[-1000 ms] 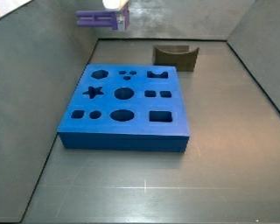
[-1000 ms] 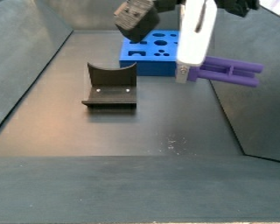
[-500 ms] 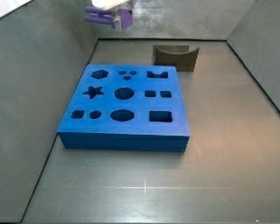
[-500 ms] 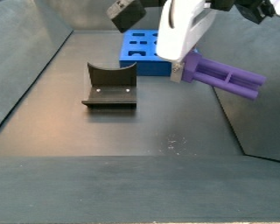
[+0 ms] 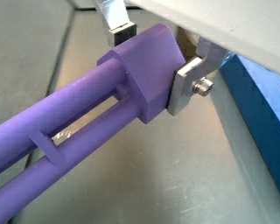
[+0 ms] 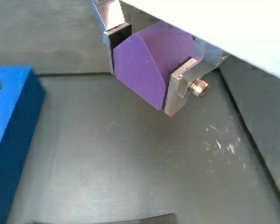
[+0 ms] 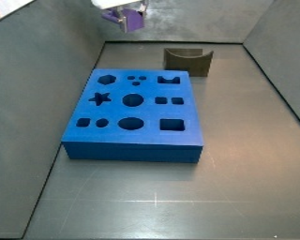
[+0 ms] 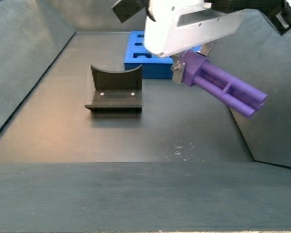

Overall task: Pick up the 3 prong object. Move up. Rotate the 3 prong object. Place the 3 prong object on the fixture. Regrasp the 3 prong object. Move to above the board. Insert the 3 prong object.
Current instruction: Rotate the 3 prong object.

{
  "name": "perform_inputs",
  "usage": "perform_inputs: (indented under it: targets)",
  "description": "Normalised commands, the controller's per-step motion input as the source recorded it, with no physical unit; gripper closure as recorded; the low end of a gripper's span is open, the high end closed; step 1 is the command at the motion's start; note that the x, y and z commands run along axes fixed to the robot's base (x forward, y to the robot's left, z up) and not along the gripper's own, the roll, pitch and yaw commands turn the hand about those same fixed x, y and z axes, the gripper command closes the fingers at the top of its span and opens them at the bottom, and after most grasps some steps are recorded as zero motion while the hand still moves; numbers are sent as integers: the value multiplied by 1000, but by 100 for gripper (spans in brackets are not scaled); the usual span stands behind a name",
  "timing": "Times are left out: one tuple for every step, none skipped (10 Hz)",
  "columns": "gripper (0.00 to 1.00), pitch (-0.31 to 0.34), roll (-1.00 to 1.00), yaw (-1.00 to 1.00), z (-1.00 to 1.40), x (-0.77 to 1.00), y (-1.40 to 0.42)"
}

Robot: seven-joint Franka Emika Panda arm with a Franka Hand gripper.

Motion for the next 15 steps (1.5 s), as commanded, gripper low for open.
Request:
perform_inputs:
  targets:
    - [100,11,-4,-1000,-2,15,16]
    - [100,12,-5,-1000,-2,15,16]
    - [100,14,-5,-1000,-2,15,16]
    - [100,16,-6,-1000,-2,15,16]
    - [100,18,-7,-1000,-2,15,16]
    - [100,23,-9,-1000,-2,15,16]
    - [100,26,-10,-1000,-2,15,17]
    - [100,30,-11,-809,-2,15,17]
    - [100,29,-11,-515,-2,15,17]
    - [100,29,-11,-345,-2,16,17]
    - [100,29,-11,-231,-2,16,17]
    - [100,0,0,0,-1000,0,0]
    - [100,-18,6,42,-1000,12,4]
    - [100,-28,18,40,-1000,19,9]
    - [100,-23,29,34,-1000,22,12]
